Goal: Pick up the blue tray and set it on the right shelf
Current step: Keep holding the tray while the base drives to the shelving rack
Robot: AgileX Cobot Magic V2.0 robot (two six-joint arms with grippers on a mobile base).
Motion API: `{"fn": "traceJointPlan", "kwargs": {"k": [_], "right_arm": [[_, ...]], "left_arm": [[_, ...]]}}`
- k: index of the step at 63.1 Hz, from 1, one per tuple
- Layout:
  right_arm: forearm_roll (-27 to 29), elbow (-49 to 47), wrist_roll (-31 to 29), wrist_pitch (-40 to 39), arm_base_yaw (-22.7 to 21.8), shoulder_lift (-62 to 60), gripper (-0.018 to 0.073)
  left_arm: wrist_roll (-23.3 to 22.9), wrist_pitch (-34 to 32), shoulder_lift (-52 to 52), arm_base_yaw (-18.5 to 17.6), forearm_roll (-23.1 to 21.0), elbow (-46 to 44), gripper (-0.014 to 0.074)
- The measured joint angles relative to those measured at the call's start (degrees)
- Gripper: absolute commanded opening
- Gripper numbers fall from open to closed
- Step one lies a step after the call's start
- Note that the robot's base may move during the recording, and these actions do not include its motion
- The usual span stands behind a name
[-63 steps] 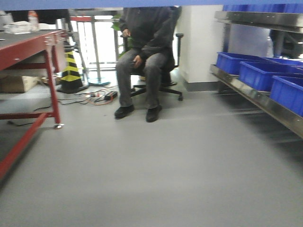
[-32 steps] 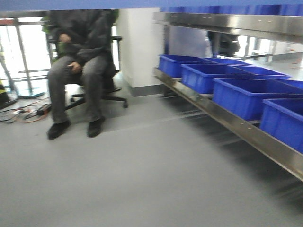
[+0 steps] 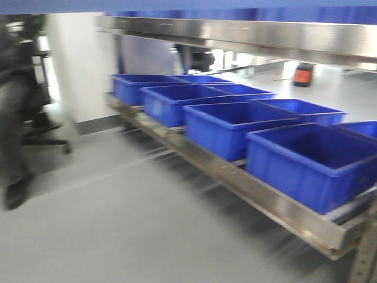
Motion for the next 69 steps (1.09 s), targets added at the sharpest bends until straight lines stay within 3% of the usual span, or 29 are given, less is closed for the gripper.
{"fn": "traceJointPlan", "kwargs": {"k": [69], "right_arm": [[0.0,0.0,0.0,0.1,0.0,0.0,0.0056]], "left_arm": [[0.0,-0.1,0.0,0.0,-0.13,0.13,-0.0048]]}}
